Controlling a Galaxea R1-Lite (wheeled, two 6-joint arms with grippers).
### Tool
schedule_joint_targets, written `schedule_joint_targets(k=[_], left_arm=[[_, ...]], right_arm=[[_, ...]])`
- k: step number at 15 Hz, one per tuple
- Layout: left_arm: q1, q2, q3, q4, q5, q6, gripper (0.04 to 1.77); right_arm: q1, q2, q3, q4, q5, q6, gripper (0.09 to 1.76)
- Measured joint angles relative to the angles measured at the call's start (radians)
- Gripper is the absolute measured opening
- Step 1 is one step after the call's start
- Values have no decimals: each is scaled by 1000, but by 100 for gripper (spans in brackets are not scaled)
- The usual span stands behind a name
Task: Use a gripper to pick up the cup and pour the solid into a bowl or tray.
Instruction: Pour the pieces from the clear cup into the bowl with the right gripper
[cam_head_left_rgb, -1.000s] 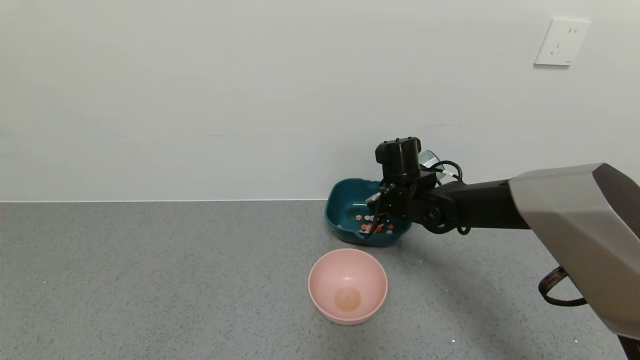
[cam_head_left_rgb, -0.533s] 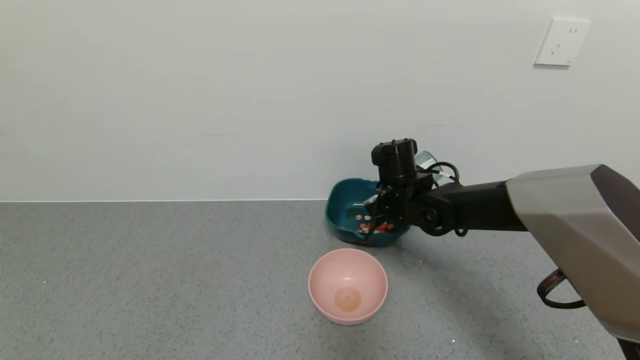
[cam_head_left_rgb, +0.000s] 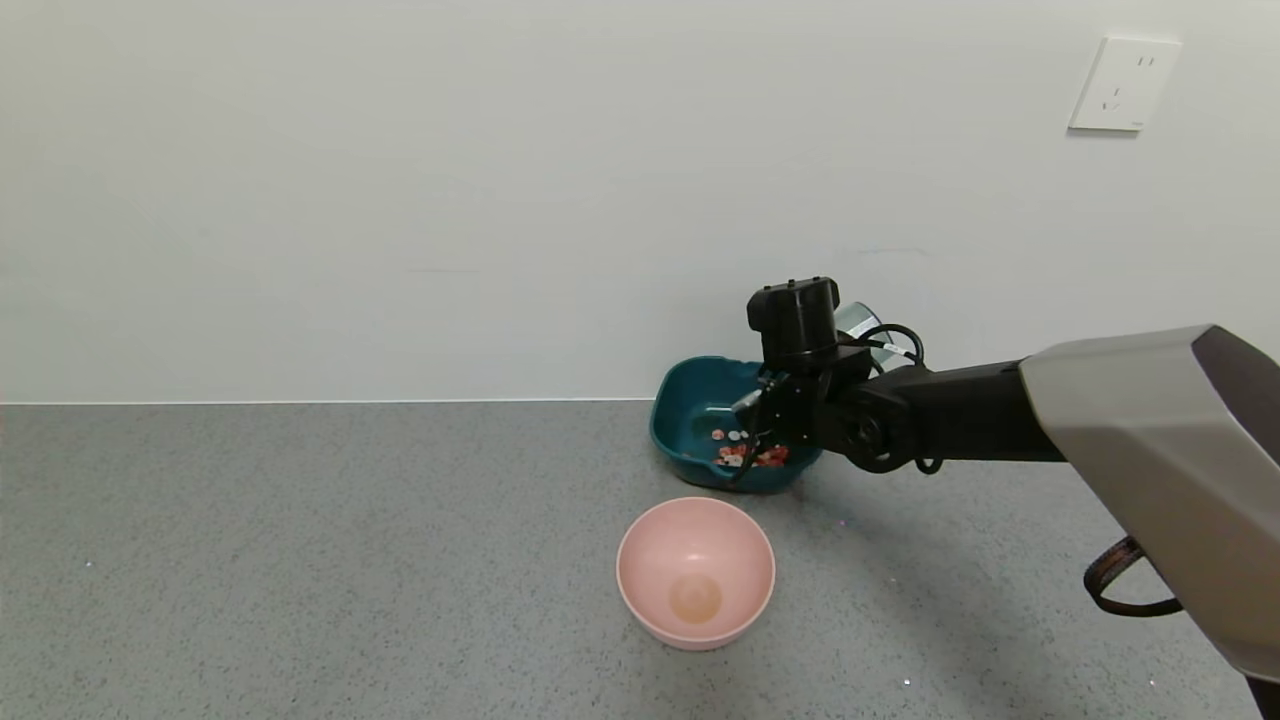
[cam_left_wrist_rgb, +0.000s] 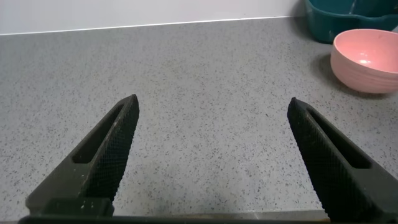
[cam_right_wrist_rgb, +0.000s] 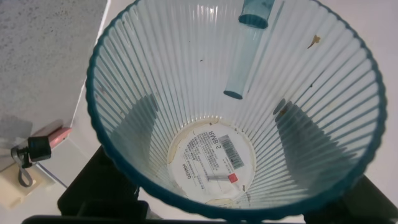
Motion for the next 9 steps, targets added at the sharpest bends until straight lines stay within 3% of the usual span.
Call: schedule_joint_targets(k=[9], left_arm=[[0,0,0,0,0,0,172]], right_arm=[[-3,-12,10,-13,-33,-5,137]])
